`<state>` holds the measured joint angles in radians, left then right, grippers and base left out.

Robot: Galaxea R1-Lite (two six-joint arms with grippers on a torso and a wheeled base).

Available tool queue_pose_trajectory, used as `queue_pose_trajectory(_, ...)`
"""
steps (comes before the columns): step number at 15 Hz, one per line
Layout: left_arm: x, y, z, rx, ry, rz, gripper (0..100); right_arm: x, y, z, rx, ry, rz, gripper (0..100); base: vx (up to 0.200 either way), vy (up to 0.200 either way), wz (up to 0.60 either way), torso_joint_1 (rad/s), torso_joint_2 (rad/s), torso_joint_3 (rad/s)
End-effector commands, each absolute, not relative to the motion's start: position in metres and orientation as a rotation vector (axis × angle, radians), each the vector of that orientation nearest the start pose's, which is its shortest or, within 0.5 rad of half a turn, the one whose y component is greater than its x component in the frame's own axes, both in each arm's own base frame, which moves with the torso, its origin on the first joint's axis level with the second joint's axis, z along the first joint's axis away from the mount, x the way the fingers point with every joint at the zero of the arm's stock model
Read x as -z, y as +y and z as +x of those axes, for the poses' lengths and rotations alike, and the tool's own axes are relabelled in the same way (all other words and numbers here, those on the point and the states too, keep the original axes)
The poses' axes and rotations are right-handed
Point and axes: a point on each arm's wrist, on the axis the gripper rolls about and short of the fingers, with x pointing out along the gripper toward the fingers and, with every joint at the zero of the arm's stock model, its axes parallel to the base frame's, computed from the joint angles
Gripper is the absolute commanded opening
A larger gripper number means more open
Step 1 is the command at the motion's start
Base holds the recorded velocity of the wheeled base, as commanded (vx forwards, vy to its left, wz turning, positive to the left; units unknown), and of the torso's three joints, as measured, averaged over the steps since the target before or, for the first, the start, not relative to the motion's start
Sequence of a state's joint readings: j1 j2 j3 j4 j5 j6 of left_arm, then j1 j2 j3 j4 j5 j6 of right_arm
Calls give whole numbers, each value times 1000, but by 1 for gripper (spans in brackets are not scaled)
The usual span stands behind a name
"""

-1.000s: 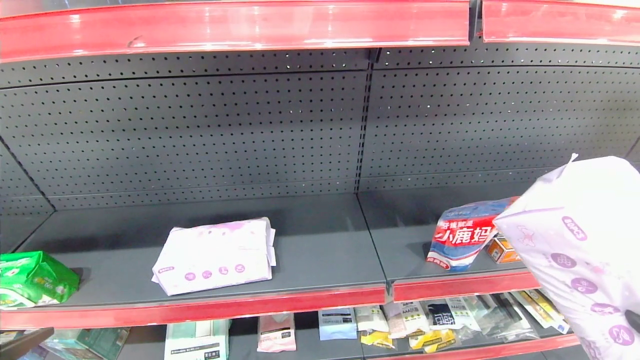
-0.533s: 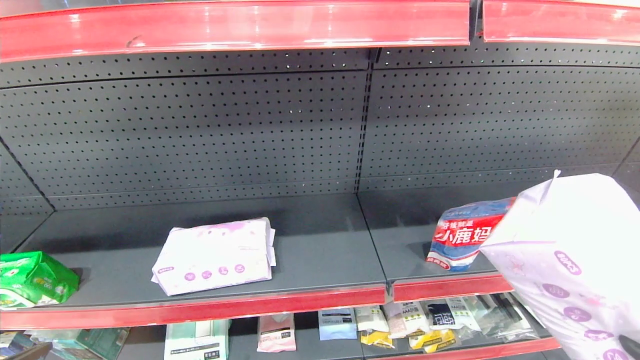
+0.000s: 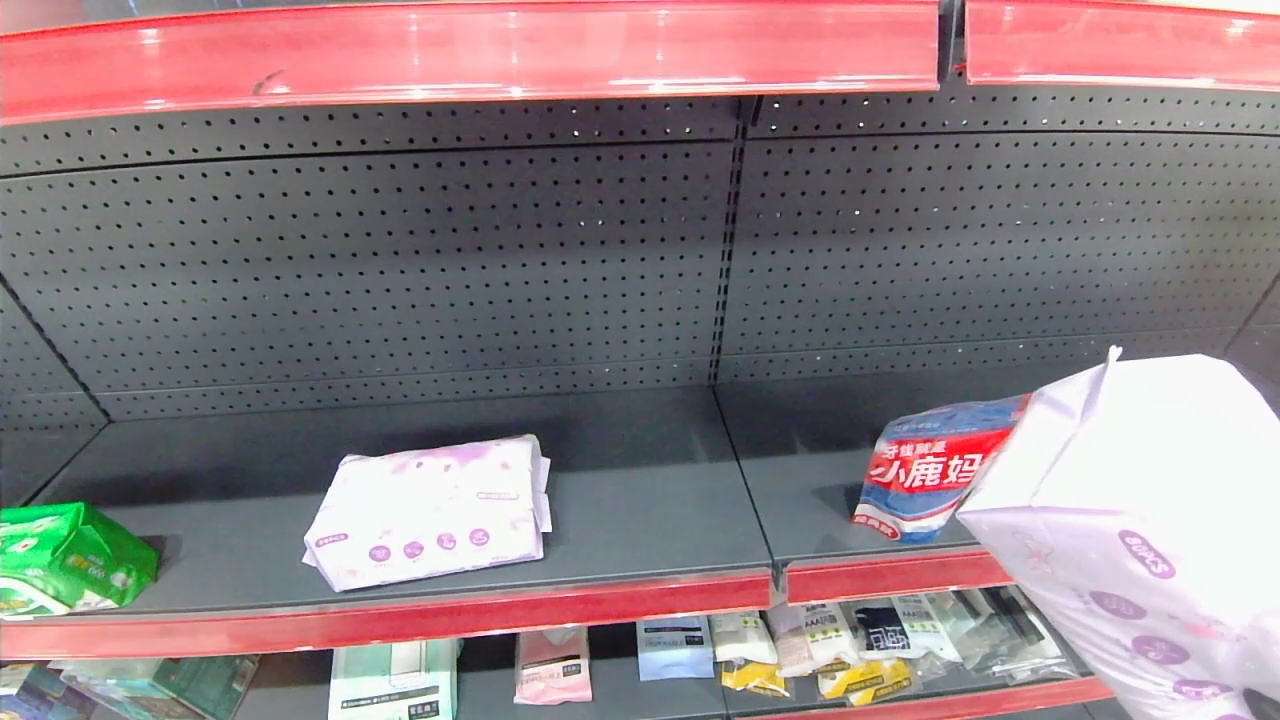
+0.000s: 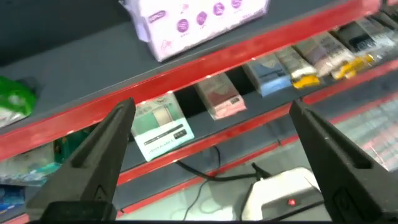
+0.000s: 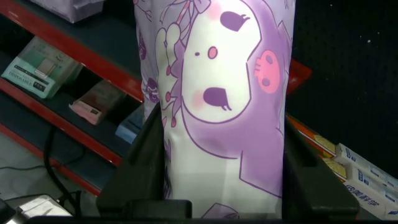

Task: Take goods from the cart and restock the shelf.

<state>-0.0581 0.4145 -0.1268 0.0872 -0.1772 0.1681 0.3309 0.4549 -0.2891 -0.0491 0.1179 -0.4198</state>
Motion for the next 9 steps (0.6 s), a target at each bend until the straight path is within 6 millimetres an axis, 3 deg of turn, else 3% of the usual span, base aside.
queue_pose_trajectory(1,-103,-2,1,165,290,121,100,-163,8,14,-470,22,-425,0,0,0,0,0,0,0)
queue_pose_trajectory(6,-87,2,-18,19,126,92,100,-162,8,14,-469,25,-426,0,0,0,0,0,0,0)
queue_pose_trajectory(9,-82,1,-18,47,91,25,100,-162,8,14,-463,25,-426,0,0,0,0,0,0,0)
